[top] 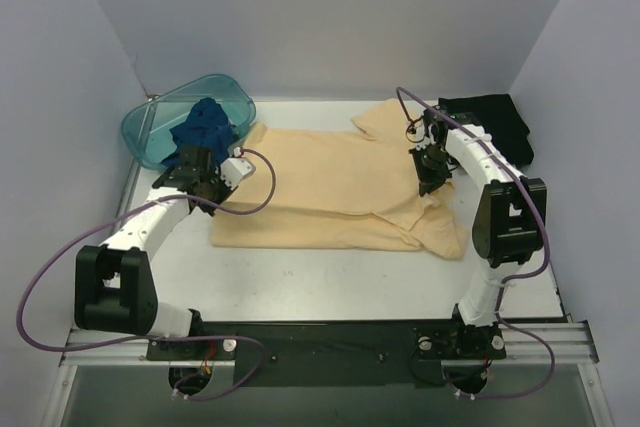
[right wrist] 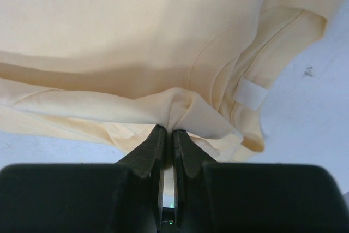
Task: Fold and stack the t-shirts
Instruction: Fold the flattened tshirt in 1/3 of the way
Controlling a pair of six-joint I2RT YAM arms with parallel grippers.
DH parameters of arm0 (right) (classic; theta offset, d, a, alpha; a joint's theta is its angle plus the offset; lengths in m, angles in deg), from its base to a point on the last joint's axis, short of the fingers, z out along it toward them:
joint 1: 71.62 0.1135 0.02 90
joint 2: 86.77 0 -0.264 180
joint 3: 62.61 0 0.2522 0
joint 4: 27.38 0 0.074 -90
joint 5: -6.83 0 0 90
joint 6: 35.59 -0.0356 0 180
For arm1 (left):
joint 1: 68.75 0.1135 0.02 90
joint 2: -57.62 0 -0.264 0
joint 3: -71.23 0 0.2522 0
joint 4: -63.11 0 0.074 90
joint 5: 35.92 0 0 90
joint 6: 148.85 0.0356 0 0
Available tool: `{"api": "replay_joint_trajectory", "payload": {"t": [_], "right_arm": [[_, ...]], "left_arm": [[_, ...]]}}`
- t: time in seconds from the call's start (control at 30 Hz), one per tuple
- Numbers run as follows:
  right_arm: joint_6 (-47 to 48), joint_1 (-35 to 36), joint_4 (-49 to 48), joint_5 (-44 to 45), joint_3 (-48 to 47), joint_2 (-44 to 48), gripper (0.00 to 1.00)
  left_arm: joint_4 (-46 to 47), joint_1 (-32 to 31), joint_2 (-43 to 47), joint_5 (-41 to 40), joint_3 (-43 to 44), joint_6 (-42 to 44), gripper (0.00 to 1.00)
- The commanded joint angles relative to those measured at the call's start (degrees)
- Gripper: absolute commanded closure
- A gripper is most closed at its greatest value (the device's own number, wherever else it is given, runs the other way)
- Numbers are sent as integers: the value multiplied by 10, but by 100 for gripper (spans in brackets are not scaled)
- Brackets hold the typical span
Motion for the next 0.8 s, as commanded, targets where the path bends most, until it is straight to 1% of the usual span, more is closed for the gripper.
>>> {"api": "replay_joint_trajectory", "payload": {"t": [0.0,0.27,0.43,0.47,0.5,0.53,0.57,0.6,0.63,0.67,0.7,0.73,0.77], "right_arm": [[26,-2,24,35,-30,-21,100],[18,-4,34,79,-55,-39,100],[18,-10,32,72,-53,-38,100],[17,-10,31,67,-58,-42,95],[14,-10,30,66,-63,-45,85],[7,-12,30,65,-72,-50,64],[1,-14,30,65,-79,-52,57],[-18,-21,30,72,-92,-53,49],[-26,-28,31,74,-101,-53,47],[-63,-48,29,63,-111,-44,45],[-82,-63,29,39,-113,-38,44],[-117,-92,30,28,-108,-17,44],[-132,-109,29,3,-101,11,44]], "left_arm": [[40,-10,-9,-11,10,-6,100],[59,-28,-31,-20,21,-15,100],[66,-32,-54,-26,29,-17,100],[65,-33,-59,-33,34,-17,100],[62,-33,-70,-38,39,-23,88],[54,-33,-76,-50,54,-29,64],[46,-32,-85,-52,64,-38,57],[29,-31,-87,-56,86,-42,48],[23,-31,-87,-57,98,-47,46],[16,-30,-83,-55,115,-47,42],[9,-31,-75,-50,122,-44,40],[-9,-30,-71,-43,139,-40,39],[-21,-30,-59,-23,146,-28,39]]}}
